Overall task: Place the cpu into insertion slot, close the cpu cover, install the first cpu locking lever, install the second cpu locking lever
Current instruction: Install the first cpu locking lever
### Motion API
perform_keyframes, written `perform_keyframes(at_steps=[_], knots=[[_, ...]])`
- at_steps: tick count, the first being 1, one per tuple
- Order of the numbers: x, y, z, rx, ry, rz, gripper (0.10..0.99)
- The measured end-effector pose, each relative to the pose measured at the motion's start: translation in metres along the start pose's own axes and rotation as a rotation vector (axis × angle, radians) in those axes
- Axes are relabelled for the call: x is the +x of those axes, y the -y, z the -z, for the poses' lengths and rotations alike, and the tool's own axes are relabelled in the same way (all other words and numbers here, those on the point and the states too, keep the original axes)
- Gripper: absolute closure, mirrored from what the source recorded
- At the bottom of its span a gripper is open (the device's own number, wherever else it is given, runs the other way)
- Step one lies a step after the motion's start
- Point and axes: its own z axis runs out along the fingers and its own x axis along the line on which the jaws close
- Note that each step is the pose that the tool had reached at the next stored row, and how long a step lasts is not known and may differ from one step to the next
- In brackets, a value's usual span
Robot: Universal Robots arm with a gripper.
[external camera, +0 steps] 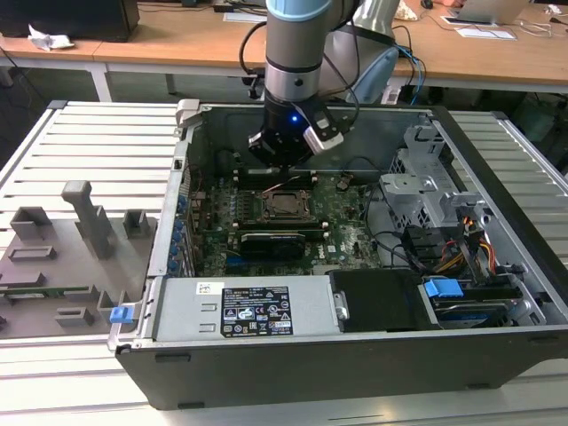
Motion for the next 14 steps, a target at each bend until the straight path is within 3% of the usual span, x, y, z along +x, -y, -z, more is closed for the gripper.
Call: perform_keyframes(at_steps=[14], knots=[[-0.0170, -0.0012, -0.0086, -0.002, -0.0019, 0.000, 0.980]])
